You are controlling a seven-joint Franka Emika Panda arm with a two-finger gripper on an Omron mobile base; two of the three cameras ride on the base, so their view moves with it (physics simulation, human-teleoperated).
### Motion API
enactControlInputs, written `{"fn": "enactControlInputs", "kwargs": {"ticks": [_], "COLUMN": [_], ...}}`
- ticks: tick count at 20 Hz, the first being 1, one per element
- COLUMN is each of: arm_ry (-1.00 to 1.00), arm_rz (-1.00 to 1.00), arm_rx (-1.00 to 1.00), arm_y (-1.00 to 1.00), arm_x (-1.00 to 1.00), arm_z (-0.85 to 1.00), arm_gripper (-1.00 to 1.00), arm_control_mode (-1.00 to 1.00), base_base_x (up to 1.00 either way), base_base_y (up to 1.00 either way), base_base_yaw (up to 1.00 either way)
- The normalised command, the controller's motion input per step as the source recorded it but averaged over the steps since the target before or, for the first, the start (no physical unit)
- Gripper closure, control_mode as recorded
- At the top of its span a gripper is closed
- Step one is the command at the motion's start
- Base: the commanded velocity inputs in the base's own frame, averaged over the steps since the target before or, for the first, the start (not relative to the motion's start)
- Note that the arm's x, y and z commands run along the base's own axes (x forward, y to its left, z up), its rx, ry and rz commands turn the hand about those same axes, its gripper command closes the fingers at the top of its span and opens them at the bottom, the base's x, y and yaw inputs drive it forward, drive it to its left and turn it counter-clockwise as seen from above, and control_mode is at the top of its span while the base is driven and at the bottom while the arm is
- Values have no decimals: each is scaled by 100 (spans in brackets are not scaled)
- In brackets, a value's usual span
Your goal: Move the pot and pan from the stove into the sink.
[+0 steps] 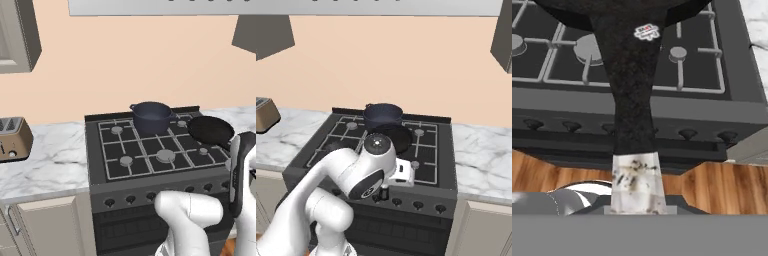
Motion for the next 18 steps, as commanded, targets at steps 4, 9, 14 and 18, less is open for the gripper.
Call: {"fn": "enactControlInputs", "kwargs": {"ticks": [4, 9, 14, 18], "arm_ry": [1, 0, -1, -4], "arm_rz": [19, 15, 14, 4], "arm_rx": [0, 1, 0, 0], "arm_y": [39, 45, 50, 12], "arm_x": [-52, -65, -61, -14], "arm_z": [36, 11, 7, 7], "arm_gripper": [100, 100, 100, 100], "arm_control_mode": [-100, -100, -100, -100], "base_base_x": [0, 0, 0, 0], "base_base_y": [0, 0, 0, 0], "base_base_yaw": [0, 0, 0, 0]}}
